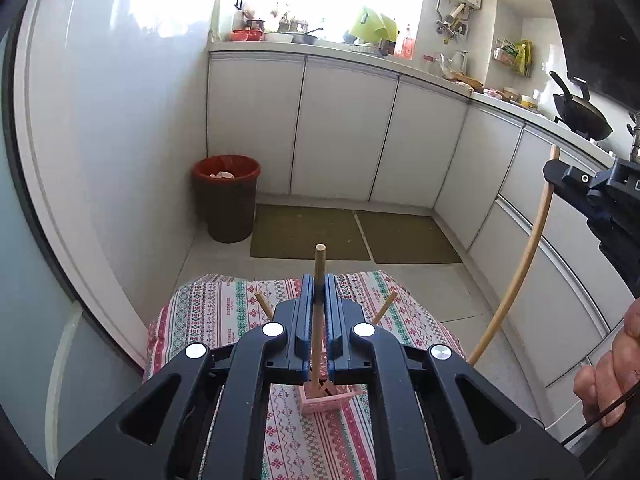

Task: Organize utensils
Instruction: 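Insert the left tool's chopstick into the pink basket while the right tool inserts its chopstick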

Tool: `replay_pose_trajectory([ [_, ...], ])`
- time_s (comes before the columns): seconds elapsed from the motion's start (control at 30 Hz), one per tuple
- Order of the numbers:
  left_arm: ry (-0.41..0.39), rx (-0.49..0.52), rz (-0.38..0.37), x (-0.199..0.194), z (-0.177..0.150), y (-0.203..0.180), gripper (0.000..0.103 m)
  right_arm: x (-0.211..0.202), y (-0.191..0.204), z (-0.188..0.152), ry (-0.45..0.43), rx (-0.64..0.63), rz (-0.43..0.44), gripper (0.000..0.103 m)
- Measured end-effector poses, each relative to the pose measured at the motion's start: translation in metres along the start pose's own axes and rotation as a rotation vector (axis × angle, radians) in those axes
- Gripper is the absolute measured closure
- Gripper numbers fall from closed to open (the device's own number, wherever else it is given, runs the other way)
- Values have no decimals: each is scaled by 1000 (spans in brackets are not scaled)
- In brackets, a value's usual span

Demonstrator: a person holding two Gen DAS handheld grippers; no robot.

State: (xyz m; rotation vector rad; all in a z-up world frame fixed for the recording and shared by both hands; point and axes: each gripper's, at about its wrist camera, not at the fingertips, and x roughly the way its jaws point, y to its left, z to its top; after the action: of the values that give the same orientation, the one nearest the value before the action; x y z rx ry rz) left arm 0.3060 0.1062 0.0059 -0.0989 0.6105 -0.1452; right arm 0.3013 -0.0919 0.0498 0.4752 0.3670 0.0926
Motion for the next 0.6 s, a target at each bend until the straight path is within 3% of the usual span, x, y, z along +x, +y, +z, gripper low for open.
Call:
replay_pose_trajectory([
  [0.17,118,-23,-13,30,-23,16,94,43,5,-23,-18,-45,-42,95],
  [0.27,58,-83,2,2,-21,34,91,63,0,-37,-26,-64,-68,95],
  [0.4,-36,-199,21,-39,-20,62,61,81,5,-51,-54,-107,-98,95],
  [0.6,13,-264,58,-21,-31,82,60,98,23,-74,-99,-188,-143,95],
])
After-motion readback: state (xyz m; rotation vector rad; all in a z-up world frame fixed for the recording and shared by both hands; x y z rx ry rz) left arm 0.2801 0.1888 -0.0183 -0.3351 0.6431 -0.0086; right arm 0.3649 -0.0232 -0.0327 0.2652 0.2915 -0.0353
